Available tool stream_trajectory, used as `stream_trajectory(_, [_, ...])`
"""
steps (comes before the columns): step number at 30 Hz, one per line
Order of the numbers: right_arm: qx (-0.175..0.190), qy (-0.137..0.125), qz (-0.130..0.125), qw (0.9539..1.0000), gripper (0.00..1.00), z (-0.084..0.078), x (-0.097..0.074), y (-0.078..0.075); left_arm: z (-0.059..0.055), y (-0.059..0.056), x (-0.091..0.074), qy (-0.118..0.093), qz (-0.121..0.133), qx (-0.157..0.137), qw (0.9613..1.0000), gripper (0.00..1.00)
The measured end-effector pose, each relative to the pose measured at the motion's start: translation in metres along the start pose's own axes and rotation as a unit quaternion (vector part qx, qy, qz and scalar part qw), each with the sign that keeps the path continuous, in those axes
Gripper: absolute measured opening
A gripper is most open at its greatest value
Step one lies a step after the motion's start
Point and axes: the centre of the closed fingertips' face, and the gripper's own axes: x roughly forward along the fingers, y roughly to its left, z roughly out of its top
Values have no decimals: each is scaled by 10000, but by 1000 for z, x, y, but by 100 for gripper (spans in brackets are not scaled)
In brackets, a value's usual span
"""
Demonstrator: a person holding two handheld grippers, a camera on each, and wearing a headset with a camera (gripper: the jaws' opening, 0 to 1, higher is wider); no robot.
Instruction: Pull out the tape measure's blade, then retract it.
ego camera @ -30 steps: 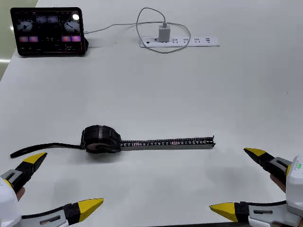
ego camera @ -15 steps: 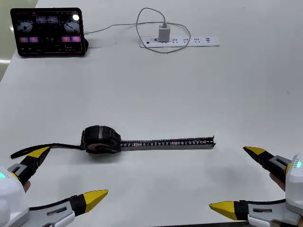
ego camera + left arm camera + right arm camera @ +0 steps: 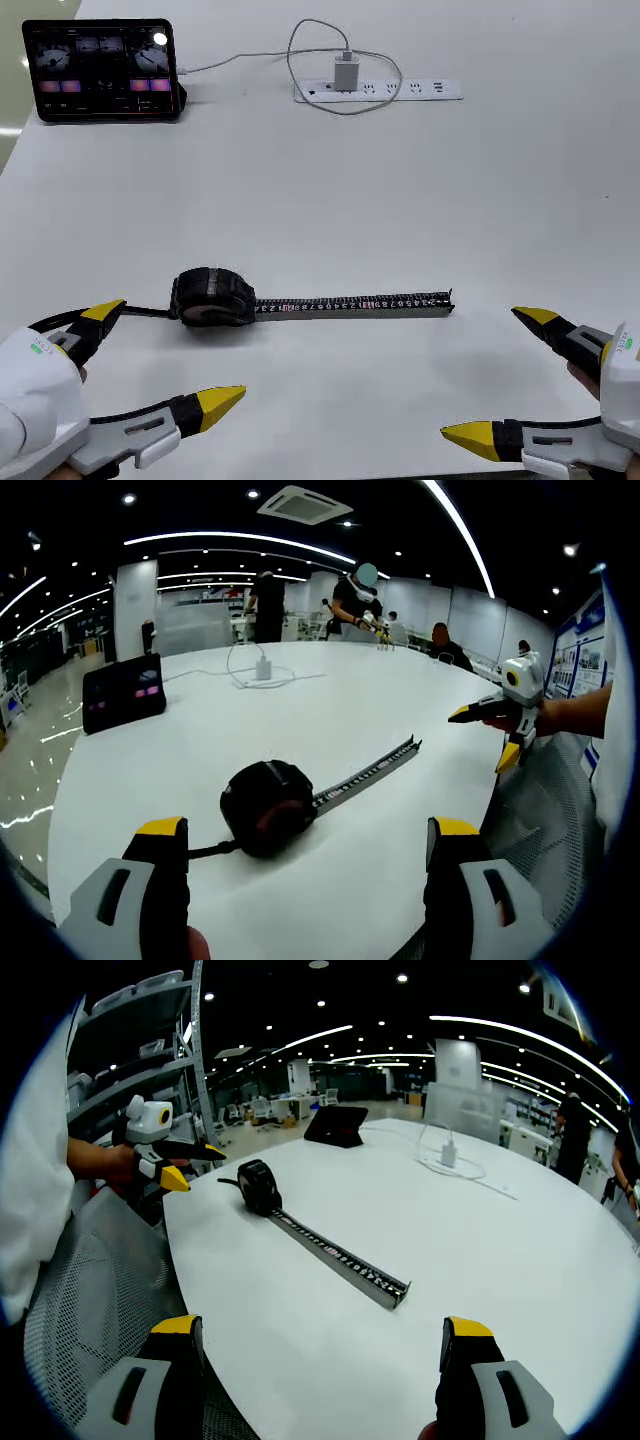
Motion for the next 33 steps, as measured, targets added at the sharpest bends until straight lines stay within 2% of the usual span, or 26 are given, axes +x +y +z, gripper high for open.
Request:
stream_trajectory(7, [-20,25,-41,10000,98,-1,0,-4,4,4,11,-2,9,32,10000,96])
stream_trajectory(14, [-22,33,-59,10000,98,-2,-1,-8,10,8,23,-46,85,-65,9999,95])
stream_trajectory(22, [-35,36,-88,9999,98,-1,-2,-11,6,14,38,21,202,-185,9996,94])
stream_trajectory(29, [-46,28,-108,9999,98,1,-3,-14,7,20,47,14,349,-321,9989,93])
stream_trajectory(33, [-43,14,-112,9999,98,1,-3,-14,6,20,52,16,351,-409,9985,93])
